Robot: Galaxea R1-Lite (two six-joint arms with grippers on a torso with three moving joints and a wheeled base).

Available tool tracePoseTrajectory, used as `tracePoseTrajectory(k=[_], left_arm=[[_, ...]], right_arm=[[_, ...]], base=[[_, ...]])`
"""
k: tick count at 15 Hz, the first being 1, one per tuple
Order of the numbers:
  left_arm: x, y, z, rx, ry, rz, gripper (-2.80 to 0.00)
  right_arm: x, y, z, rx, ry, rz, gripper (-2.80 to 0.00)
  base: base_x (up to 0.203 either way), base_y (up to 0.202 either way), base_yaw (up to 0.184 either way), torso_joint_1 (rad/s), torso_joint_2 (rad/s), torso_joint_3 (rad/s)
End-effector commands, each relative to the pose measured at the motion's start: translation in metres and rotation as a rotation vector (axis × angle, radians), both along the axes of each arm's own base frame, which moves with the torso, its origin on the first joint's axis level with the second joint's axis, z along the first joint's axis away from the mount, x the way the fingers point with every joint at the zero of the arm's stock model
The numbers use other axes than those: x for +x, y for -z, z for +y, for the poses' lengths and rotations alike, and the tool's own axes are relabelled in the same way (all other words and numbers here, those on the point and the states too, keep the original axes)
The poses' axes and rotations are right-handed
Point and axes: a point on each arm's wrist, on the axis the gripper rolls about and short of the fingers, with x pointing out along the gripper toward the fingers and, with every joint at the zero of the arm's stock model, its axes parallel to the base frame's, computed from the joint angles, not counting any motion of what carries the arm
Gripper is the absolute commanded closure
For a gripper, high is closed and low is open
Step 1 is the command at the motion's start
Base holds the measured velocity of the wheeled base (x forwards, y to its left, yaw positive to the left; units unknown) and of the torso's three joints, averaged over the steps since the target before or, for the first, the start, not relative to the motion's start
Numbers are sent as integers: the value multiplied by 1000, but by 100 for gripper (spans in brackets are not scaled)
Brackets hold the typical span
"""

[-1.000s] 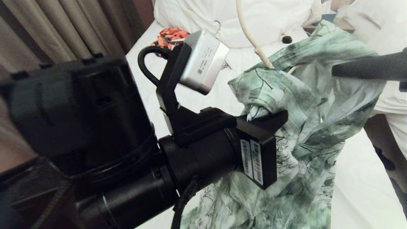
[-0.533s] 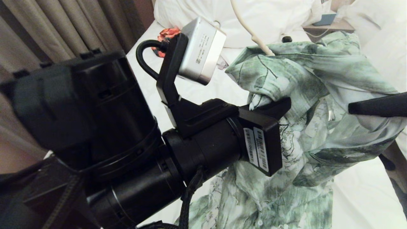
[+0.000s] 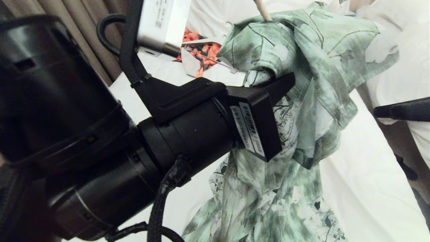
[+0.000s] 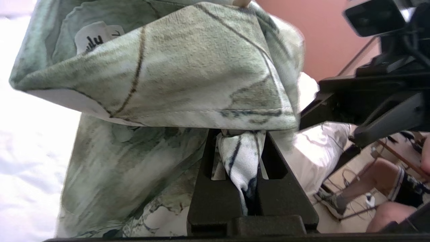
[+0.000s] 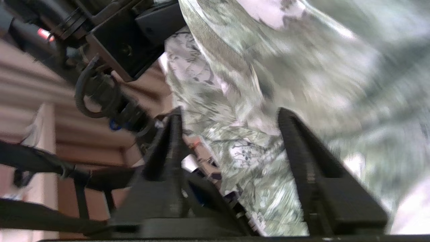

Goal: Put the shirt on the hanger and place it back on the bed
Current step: Hook the other side of the shirt onto the hanger, then take the clothes hanger out of the clothes

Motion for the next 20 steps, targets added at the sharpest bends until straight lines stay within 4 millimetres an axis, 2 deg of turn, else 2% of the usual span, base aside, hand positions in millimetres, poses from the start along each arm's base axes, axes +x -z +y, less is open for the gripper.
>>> tracePoseTrajectory(k=[1,4,6,7,10,11,14,16,19,20], left_arm=[[-1,-5,6,-19,-5,-9,0],[-5,5,-2,16,22,7,0],[-5,12,-10,40,34,20,0],[-5,16,-14,52,41,26,0],[-12,24,-24,102,72,50,0],[-11,25,-26,111,74,53,0],[-14,25,-30,139,85,73,0],[-14,28,-35,159,99,129,0],[-8,43,-48,197,100,159,0],[-7,46,-51,205,100,162,0]], right_arm=[[-8,-9,-5,19,17,-39,-280],[-15,-33,-10,63,43,-118,-280],[-10,-48,-7,92,64,-112,-280],[-6,-55,-5,90,78,-100,0],[5,-69,3,60,101,-48,0],[13,-68,9,38,106,-20,0],[17,-59,31,-34,133,17,0],[13,-57,35,-44,146,55,0],[2,-54,26,-69,147,88,0],[-1,-52,24,-79,146,98,-280]], base=[[0,0,0,0,0,0],[0,0,0,0,0,0],[0,0,0,0,0,0],[0,0,0,0,0,0],[0,0,0,0,0,0],[0,0,0,0,0,0],[0,0,0,0,0,0],[0,0,0,0,0,0],[0,0,0,0,0,0],[0,0,0,0,0,0]])
